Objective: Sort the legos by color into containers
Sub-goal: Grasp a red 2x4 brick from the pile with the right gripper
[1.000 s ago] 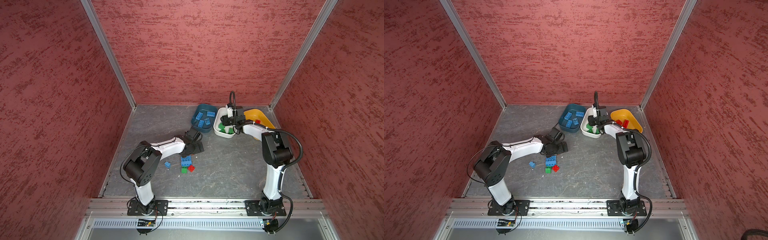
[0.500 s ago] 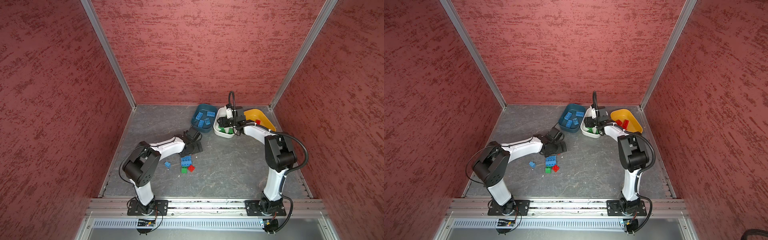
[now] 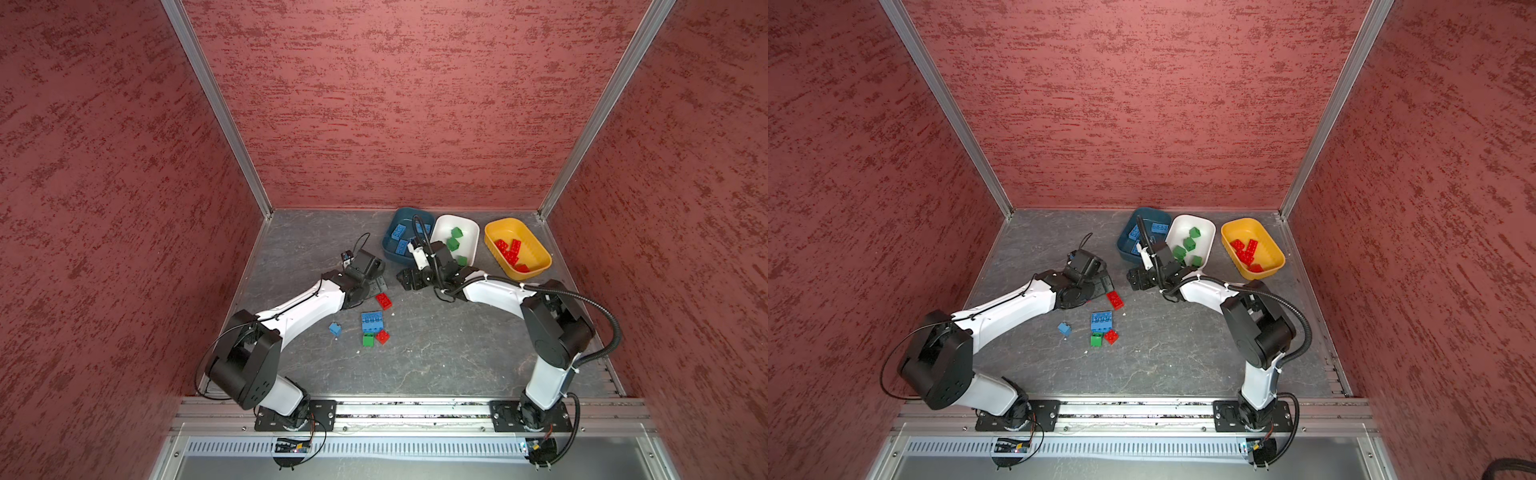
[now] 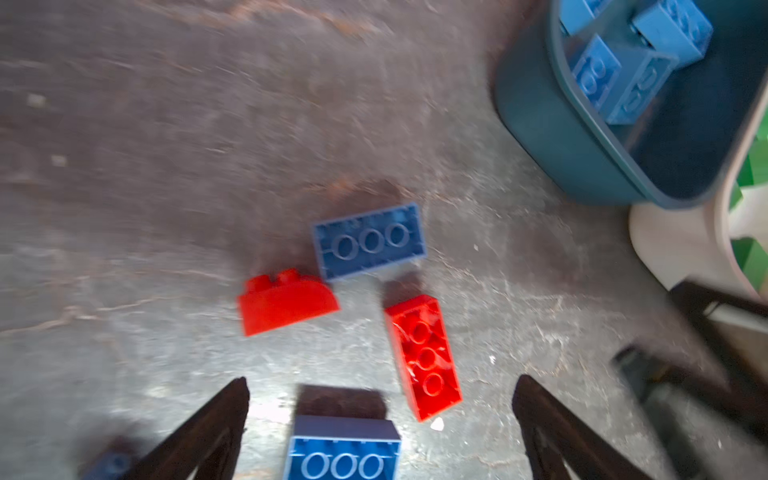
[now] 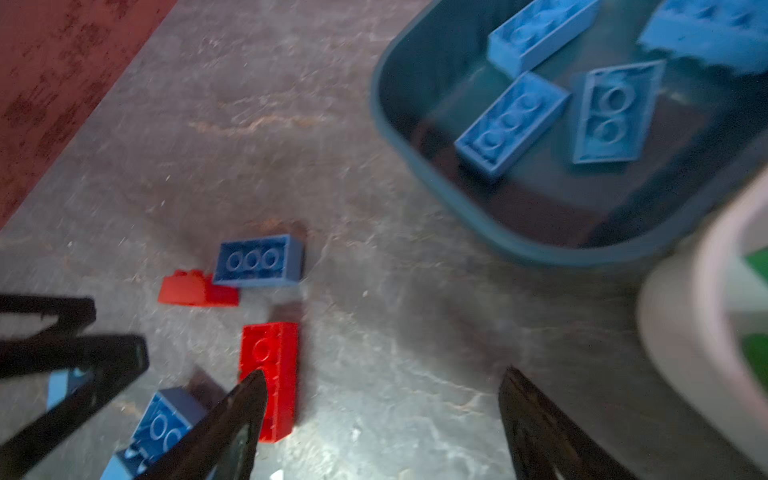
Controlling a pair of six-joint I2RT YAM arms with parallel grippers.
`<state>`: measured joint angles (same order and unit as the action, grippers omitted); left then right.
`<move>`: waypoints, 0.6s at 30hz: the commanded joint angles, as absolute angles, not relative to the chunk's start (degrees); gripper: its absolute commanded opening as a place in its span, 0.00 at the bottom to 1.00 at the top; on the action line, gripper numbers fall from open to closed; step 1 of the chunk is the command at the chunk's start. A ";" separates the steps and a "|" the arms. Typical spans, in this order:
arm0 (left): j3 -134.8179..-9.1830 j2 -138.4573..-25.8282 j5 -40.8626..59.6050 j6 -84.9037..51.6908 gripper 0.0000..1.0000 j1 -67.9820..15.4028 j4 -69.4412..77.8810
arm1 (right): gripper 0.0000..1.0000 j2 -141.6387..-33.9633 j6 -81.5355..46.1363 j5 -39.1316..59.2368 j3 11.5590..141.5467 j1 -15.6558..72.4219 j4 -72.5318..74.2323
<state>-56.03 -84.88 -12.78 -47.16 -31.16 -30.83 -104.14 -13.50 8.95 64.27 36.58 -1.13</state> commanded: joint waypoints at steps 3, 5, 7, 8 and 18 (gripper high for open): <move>-53.99 -81.79 -17.03 -48.66 0.99 -28.16 -34.44 | 0.86 -107.39 -16.00 11.96 64.98 40.21 2.80; -53.39 -80.86 -17.75 -48.99 0.99 -27.57 -35.22 | 0.84 -108.84 -15.78 11.37 65.67 41.55 3.10; -52.78 -80.21 -18.05 -49.22 0.99 -27.25 -35.40 | 0.79 -110.25 -15.77 8.77 66.66 42.84 2.48; -52.53 -79.90 -18.28 -49.43 0.99 -27.14 -35.50 | 0.76 -110.99 -15.50 7.91 67.45 43.42 2.00; -51.33 -79.60 -19.25 -50.60 0.99 -26.74 -36.10 | 0.66 -117.63 -11.21 -0.46 74.60 48.04 -4.20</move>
<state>-51.79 -80.34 -17.72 -49.71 -27.22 -35.18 -115.92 -12.80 5.52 72.07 46.96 -1.74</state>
